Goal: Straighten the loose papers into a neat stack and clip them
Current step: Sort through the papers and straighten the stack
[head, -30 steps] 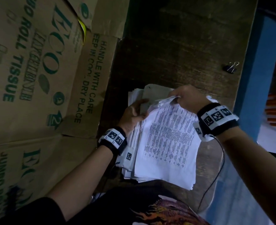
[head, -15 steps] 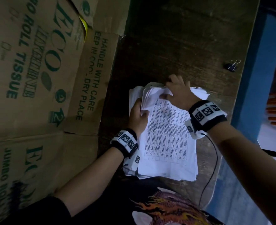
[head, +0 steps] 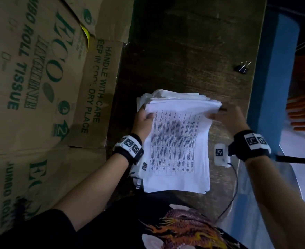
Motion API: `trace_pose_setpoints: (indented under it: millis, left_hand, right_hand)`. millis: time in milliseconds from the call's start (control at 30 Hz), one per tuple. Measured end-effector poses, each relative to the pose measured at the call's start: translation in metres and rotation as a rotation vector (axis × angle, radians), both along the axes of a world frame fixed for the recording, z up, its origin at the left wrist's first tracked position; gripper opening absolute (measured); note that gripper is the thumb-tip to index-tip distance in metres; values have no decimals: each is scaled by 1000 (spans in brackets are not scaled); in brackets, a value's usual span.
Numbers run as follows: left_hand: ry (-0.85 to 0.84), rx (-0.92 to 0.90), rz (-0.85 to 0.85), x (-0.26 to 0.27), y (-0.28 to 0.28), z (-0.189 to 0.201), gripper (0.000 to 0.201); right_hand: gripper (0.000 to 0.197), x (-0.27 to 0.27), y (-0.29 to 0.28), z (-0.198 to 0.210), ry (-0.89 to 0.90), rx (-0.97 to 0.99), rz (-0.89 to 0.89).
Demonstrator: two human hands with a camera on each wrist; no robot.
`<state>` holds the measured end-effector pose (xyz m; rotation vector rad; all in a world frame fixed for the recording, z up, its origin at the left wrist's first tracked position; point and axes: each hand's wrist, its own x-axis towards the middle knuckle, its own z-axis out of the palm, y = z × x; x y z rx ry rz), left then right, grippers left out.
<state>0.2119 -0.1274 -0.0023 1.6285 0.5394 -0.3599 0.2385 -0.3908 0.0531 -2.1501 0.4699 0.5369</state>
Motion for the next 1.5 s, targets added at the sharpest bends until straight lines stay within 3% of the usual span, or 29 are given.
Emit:
trace_pose_setpoints:
  millis: [33, 133, 333, 400, 500, 567, 633, 700, 767, 900, 1000, 1067, 1167, 1333, 1433, 1500]
  left_hand:
    - [23, -66, 8, 0, 2, 4, 40]
    - [42, -197, 16, 0, 3, 10, 50]
    - [57, -103, -126, 1, -6, 26, 46]
    - [18, -101, -157, -1, -2, 27, 50]
    - [-25, -81, -169, -8, 2, 34, 55]
    - [-52, -74, -139, -14, 2, 33, 53]
    - [-43, -51, -111, -20, -1, 35, 44]
    - [-64, -71, -104, -24, -6, 36, 40]
    - [-75, -111, -85, -25, -9, 34, 45]
    - [-37, -150, -100, -20, 2, 30, 38]
    - [-2, -131, 35, -10, 25, 21, 39]
    - [17, 24, 102, -1, 34, 7, 31]
    - [31, 241, 8, 5, 34, -11, 16]
    - [22, 271, 19, 3, 27, -18, 22]
    - [-5, 242, 16, -4, 25, -22, 29]
    - [-6, 228, -13, -9, 24, -25, 39]
  right_hand:
    - [16, -6, -2, -3, -26, 173, -112]
    - [58, -22, 7, -19, -60, 396, -273]
    - [54, -29, 14, -31, -92, 538, -403]
    - [59, -32, 9, -27, -89, 504, -362]
    - [81, -38, 4, -11, -191, 350, -281]
    - [87, -35, 3, 9, -319, 99, -83]
    - [80, -26, 12, 33, -385, -117, 203]
    - [68, -15, 34, 49, -357, -230, 501]
    - [60, -3, 58, 47, -281, -309, 666]
    - [24, 21, 81, 37, -166, -382, 666]
    - [12, 39, 86, 35, -155, -445, 764]
    - [13, 51, 94, 29, -159, -469, 803]
    - [10, 64, 111, 11, -144, -497, 838]
    - [38, 65, 127, -25, -89, -630, 878]
    - [60, 59, 124, -42, -140, -601, 890]
    - [63, 55, 124, -49, -155, -595, 884]
